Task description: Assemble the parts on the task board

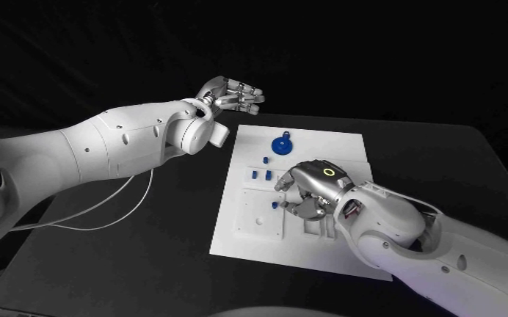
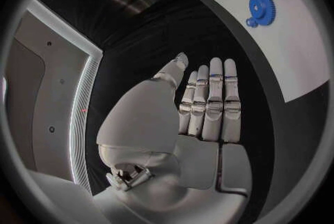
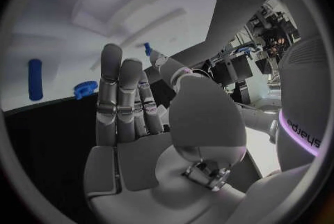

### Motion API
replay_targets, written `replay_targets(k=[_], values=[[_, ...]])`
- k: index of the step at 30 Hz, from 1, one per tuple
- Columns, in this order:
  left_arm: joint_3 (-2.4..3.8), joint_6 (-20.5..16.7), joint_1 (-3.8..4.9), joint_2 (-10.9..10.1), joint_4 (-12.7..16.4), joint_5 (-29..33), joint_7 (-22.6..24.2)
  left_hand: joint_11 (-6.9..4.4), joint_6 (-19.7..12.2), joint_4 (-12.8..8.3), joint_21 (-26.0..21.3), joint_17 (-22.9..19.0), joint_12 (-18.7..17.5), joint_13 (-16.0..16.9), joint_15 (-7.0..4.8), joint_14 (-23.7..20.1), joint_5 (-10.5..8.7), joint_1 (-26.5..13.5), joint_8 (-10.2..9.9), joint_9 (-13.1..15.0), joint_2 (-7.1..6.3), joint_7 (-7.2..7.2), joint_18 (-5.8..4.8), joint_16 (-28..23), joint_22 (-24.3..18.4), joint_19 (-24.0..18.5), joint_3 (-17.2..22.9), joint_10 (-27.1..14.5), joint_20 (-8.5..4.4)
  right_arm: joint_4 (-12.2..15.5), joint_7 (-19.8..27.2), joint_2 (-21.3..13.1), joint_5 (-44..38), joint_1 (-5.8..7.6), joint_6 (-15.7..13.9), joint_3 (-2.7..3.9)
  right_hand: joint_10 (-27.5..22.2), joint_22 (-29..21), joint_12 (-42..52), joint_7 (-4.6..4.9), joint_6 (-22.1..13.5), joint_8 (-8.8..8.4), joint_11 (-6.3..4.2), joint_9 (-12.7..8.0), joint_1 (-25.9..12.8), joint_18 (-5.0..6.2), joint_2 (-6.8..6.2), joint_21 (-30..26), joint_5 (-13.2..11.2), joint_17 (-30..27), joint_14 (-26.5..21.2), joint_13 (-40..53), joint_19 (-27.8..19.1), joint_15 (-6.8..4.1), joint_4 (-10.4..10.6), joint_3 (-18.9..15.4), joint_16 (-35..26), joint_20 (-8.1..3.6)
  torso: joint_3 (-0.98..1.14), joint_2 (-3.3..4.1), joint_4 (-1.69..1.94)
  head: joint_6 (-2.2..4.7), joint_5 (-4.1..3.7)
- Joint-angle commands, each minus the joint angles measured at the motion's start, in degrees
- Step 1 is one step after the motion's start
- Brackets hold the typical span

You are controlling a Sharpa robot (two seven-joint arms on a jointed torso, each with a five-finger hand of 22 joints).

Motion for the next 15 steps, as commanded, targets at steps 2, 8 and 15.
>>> replay_targets(k=[2,8,15], values=[[0.05,0.8,0.00,-0.1,0.0,0.4,0.5,-0.05,-0.2,0.0,0.3,0.1,0.0,0.0,0.00,-0.3,-0.15,0.1,-0.1,0.1,0.34,-0.07,-0.89,-0.1,-0.1,0.0,-0.5,-0.5,0.33,1.2,0.4,-2.0,5.4,0.04,1.8,3.06,1.5,0.6,0.1,-0.04,-0.1,-0.22,-0.35,0.0,-1.6,-0.83,-0.29,0.4,1.7,0.2,0.0,0.1,-0.1,-0.50,0.5,0.2,0.4,-0.24,-0.04,-0.06,-0.05,0.49,-0.73],[0.04,0.8,-0.02,-0.2,-0.3,0.4,0.6,-0.05,-0.2,0.0,0.3,0.1,0.0,0.0,0.00,-0.3,-0.15,0.1,-0.1,0.1,0.34,-0.07,-0.89,-0.1,-0.1,0.0,-0.5,-0.5,0.33,1.3,0.6,-5.3,9.4,0.22,5.5,7.85,1.1,1.6,0.2,-0.23,-0.5,-0.22,-0.33,0.0,-1.3,-1.04,0.55,0.0,3.3,0.2,-0.1,0.1,-0.5,-0.42,0.7,-4.8,0.3,-0.18,-0.17,-0.24,-0.22,1.15,-1.63],[0.04,0.9,-0.15,-0.2,-0.7,0.4,0.8,-0.05,-0.2,0.0,0.3,0.1,0.0,0.0,0.00,-0.3,-0.15,0.1,-0.1,0.1,0.34,-0.07,-0.89,-0.1,-0.1,0.0,-0.5,-0.5,0.33,-1.0,0.8,-7.7,11.6,0.51,10.0,10.93,-0.4,2.0,0.2,-0.10,-1.3,-0.17,0.01,0.0,-0.3,-1.02,1.62,-1.0,5.0,0.1,-0.4,0.1,-0.6,-0.18,1.1,-12.4,0.0,0.10,-0.06,-0.27,-0.23,2.01,-2.04]])
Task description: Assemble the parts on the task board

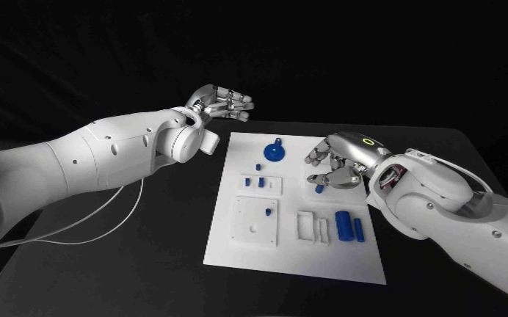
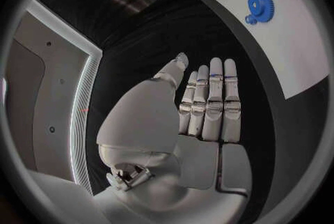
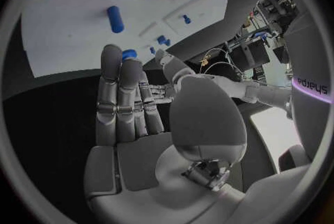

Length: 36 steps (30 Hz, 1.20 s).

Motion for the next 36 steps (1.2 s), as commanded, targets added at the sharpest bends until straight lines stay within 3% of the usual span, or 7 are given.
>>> replay_targets(k=[1,5,9,16,19,24,36], values=[[0.05,0.8,-0.07,0.1,-0.1,0.4,0.7,-0.04,-0.2,0.0,0.3,0.1,0.0,0.0,0.00,-0.3,-0.15,0.1,-0.1,0.1,0.33,-0.07,-0.90,-0.1,-0.1,0.0,-0.5,-0.5,0.33,-0.8,0.4,-0.5,2.7,-0.06,5.9,0.35,-1.0,0.1,0.3,0.08,-0.8,-0.22,-0.06,0.0,1.0,-0.88,0.80,-0.7,0.1,-0.2,-0.6,0.1,-0.4,0.08,0.3,-3.8,0.0,0.32,0.09,-0.02,-0.01,0.35,-0.18],[0.04,0.9,-0.13,0.1,-0.2,0.4,0.7,-0.05,-0.2,0.1,0.3,0.1,0.0,0.0,-0.01,-0.3,-0.18,0.1,-0.1,0.1,0.24,-0.07,-0.93,-0.1,-0.3,0.0,-0.6,-0.5,0.31,-1.6,-1.0,-0.9,0.8,-0.03,9.7,0.73,-4.2,-0.4,0.3,-0.36,-2.5,-0.20,0.65,0.0,2.5,-0.45,0.63,-2.1,-0.2,-0.7,-1.2,0.1,-0.5,0.51,2.3,-9.1,-0.3,0.86,0.00,0.06,-0.05,0.40,-0.13],[0.04,1.0,-0.15,0.1,-0.2,0.4,0.7,-0.05,-0.2,0.1,0.3,0.1,0.0,0.0,-0.01,-0.3,-0.18,0.1,-0.1,0.1,0.24,-0.07,-0.93,-0.1,-0.3,0.0,-0.6,-0.5,0.31,-2.2,-1.7,-0.8,-0.8,-0.07,11.5,0.84,-5.6,-1.1,0.4,-0.77,-3.0,-0.21,1.03,0.0,4.7,-0.22,-0.13,-4.0,-0.3,-1.4,-1.8,0.0,-0.3,0.82,5.7,-11.2,-0.4,1.19,-0.08,0.08,-0.04,0.27,-0.13],[0.04,1.0,-0.17,0.1,-0.2,0.4,0.7,-0.05,-0.2,0.1,0.3,0.1,0.0,0.0,-0.01,-0.3,-0.18,0.1,-0.1,0.1,0.24,-0.07,-0.93,-0.1,-0.3,0.0,-0.6,-0.5,0.31,-3.0,-1.8,-0.1,-2.5,-0.27,12.1,0.62,-4.6,-1.0,0.2,-0.79,-2.8,-0.24,0.76,-0.1,4.9,-0.61,0.41,-4.2,-0.7,-1.6,-1.7,0.0,0.1,0.61,5.1,-10.6,-0.4,0.92,-0.08,0.09,0.09,0.16,-0.15],[0.04,1.1,-0.17,0.1,-0.2,0.4,0.7,-0.05,-0.2,0.1,0.3,0.1,0.0,0.0,-0.01,-0.3,-0.18,0.1,-0.1,0.1,0.24,-0.07,-0.93,-0.1,-0.3,0.0,-0.6,-0.5,0.31,-3.2,-1.6,0.1,-3.2,-0.31,11.3,0.14,-3.0,-0.7,0.4,-0.66,-2.2,-0.22,0.38,-0.1,5.0,-0.81,1.26,-4.2,-1.6,-1.6,-1.5,0.0,0.4,0.32,4.1,-9.0,-0.2,0.68,-0.08,0.09,0.11,0.10,-0.08],[0.04,1.3,-0.18,0.0,-0.2,0.4,0.6,-0.06,-0.1,0.1,0.3,0.1,0.0,0.0,-0.01,-0.3,-0.17,0.2,-0.1,0.1,0.35,-0.08,-0.92,-0.1,-0.6,0.1,-0.6,-0.5,0.31,-3.5,-1.1,0.3,-4.0,-0.34,10.4,-0.57,-1.2,0.2,0.2,-0.57,-1.4,-0.26,-0.05,-0.1,3.3,-1.13,1.38,-3.9,-2.0,-1.5,-1.0,0.0,0.8,0.03,1.9,-5.4,0.1,0.30,-0.12,0.07,0.06,0.04,-0.09],[0.04,1.4,-0.24,0.1,-0.3,0.4,0.6,-0.06,-0.1,0.1,0.3,0.1,0.0,0.0,-0.01,-0.3,-0.17,0.2,-0.1,0.1,0.35,-0.08,-0.92,-0.1,-0.6,0.1,-0.6,-0.5,0.31,-3.6,-0.3,1.1,-4.5,-0.42,8.9,-1.30,4.5,3.2,0.1,-0.67,0.8,-0.26,-1.42,0.0,0.2,-1.69,0.90,-2.4,-6.2,-0.5,-0.4,0.0,1.1,-0.70,-1.0,9.1,1.4,-0.41,-0.06,0.07,0.02,-0.15,-0.10]])
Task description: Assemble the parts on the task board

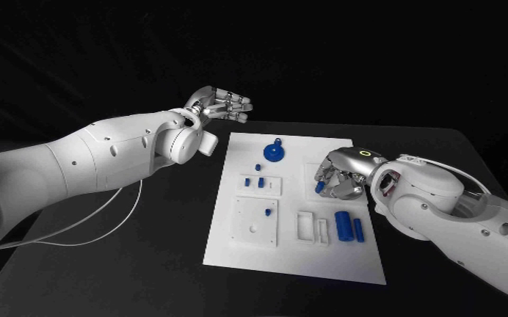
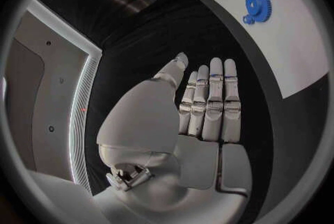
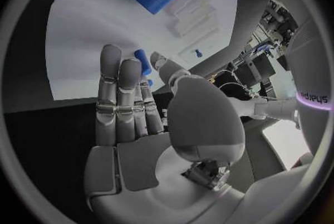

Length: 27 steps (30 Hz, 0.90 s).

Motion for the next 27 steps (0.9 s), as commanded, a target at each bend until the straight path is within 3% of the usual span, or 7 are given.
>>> replay_targets(k=[1,3,17,21,27], values=[[0.05,0.8,0.00,0.1,0.0,0.3,0.5,-0.06,-0.1,0.0,0.3,0.1,0.0,0.0,-0.01,-0.3,-0.17,0.2,-0.1,0.1,0.35,-0.09,-0.92,-0.1,-0.1,0.1,-0.2,-0.5,0.31,0.0,0.8,0.2,-1.3,-0.09,-0.8,-0.08,0.9,0.6,-0.1,-0.02,0.8,-0.21,-0.13,0.0,-1.0,-1.13,0.11,0.5,-0.8,0.1,0.2,0.1,0.4,-0.50,-0.2,2.6,0.3,-0.57,0.03,-0.02,-0.03,-0.09,-0.04],[0.05,0.9,0.00,0.1,0.0,0.3,0.5,-0.05,-0.1,0.1,0.4,0.1,0.0,0.0,-0.01,-0.3,-0.15,0.2,-0.1,0.1,0.43,-0.10,-0.92,-0.1,-0.2,0.1,-0.3,-0.5,0.31,0.0,0.8,0.3,-1.3,-0.11,-1.0,-0.12,1.3,0.8,-0.1,0.06,1.1,-0.19,-0.22,0.0,-1.3,-1.15,0.38,0.5,-1.8,0.2,0.3,0.1,0.4,-0.62,0.0,3.7,0.3,-0.69,0.03,-0.02,-0.03,-0.09,-0.04],[0.05,1.0,-0.01,0.1,0.0,0.3,0.4,-0.05,-0.1,0.1,0.4,0.1,0.0,0.0,-0.01,-0.3,-0.15,0.2,-0.1,0.1,0.43,-0.10,-0.92,-0.1,-0.2,0.1,-0.3,-0.5,0.31,-0.3,1.0,0.9,-1.2,-0.35,-1.0,-0.36,2.4,1.6,0.0,-0.03,2.6,-0.16,-0.54,0.0,-1.7,-1.31,0.63,0.6,-1.9,0.5,0.5,0.1,0.6,-0.88,-0.1,5.3,0.5,-0.96,0.02,-0.01,0.00,-0.29,-0.10],[0.05,1.0,-0.01,0.1,-0.1,0.3,0.3,-0.05,-0.1,0.1,0.4,0.1,0.0,0.0,-0.01,-0.3,-0.16,0.3,-0.1,0.1,0.43,-0.11,-0.92,-0.1,-0.4,0.2,-0.3,-0.5,0.30,-0.4,0.7,0.9,-1.4,-0.39,-0.8,-0.44,3.0,2.1,0.0,-0.13,3.6,-0.19,-0.72,0.0,-1.5,-1.37,1.19,0.7,-1.8,0.7,0.4,0.1,0.5,-1.07,-0.6,7.1,0.5,-1.15,-0.01,-0.02,0.01,-0.38,-0.13],[0.05,1.1,-0.01,0.1,-0.1,0.3,0.3,-0.05,-0.1,0.1,0.4,0.1,0.0,0.0,-0.01,-0.3,-0.16,0.3,-0.1,0.1,0.43,-0.11,-0.92,-0.1,-0.4,0.2,-0.3,-0.5,0.30,-0.5,-0.3,1.0,-2.7,-0.41,-0.5,-0.74,6.1,2.9,0.2,-0.85,7.3,-0.02,-1.75,0.4,-0.4,-1.70,3.42,0.9,-2.0,0.9,0.3,0.3,0.4,-1.81,-2.2,9.7,0.5,-1.82,-0.02,-0.04,0.02,-0.38,-0.13]])
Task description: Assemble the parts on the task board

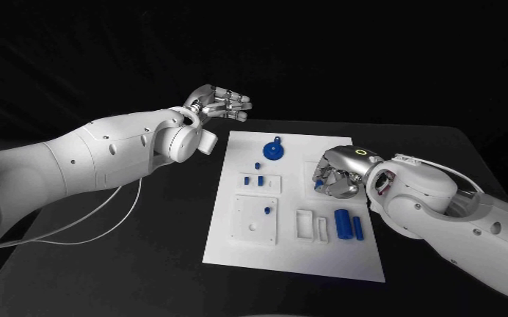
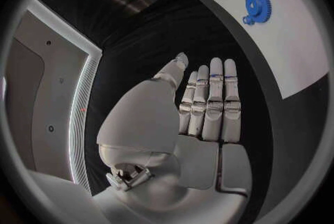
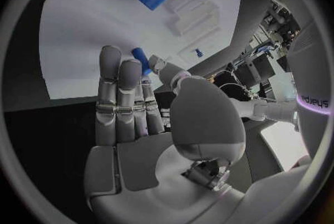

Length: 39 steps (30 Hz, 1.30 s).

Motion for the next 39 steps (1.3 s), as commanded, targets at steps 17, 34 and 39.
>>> replay_targets(k=[17,34,39], values=[[0.04,0.8,0.02,0.0,0.1,0.3,0.3,-0.05,-0.1,0.1,0.4,0.1,0.0,0.0,-0.01,-0.3,-0.16,0.3,-0.1,0.1,0.43,-0.11,-0.93,-0.1,0.0,0.2,-0.3,-0.5,0.30,0.5,-1.9,0.2,-3.9,-0.23,-1.4,-0.99,3.0,3.1,0.3,-0.64,2.8,-0.05,-0.67,0.6,-1.3,-0.48,1.60,0.9,0.2,0.9,0.1,0.3,0.4,-1.07,-3.6,6.3,0.0,-1.12,0.05,0.00,-0.05,-0.02,0.01],[0.04,0.9,0.01,0.1,-1.0,0.3,0.4,-0.06,0.0,0.1,0.4,0.1,0.0,0.0,-0.02,-0.3,-0.12,0.3,-0.1,0.1,0.53,-0.12,-0.94,-0.1,-0.3,0.2,-0.3,-0.5,0.29,5.4,-2.6,-0.8,-4.1,-0.23,-4.6,2.10,3.4,3.9,0.3,-0.76,3.2,-0.06,-0.80,0.6,-1.2,-0.49,1.12,0.5,-0.3,1.1,0.2,0.3,0.7,-1.21,-3.3,7.0,0.0,-1.26,0.04,-0.03,0.00,0.04,-0.02],[0.04,0.9,0.01,0.2,-1.4,0.3,0.4,-0.06,0.0,0.1,0.4,0.1,0.0,0.0,-0.02,-0.3,-0.12,0.3,-0.1,0.1,0.53,-0.12,-0.94,-0.1,-0.3,0.2,-0.3,-0.5,0.29,7.4,-2.9,-1.1,-4.3,-0.20,-4.5,3.31,3.4,3.9,0.3,-0.76,3.2,-0.06,-0.80,0.6,-1.2,-0.49,1.12,0.5,-0.3,1.1,0.2,0.3,0.7,-1.21,-3.3,7.0,0.0,-1.26,-0.01,-0.08,-0.07,-0.05,0.16]])
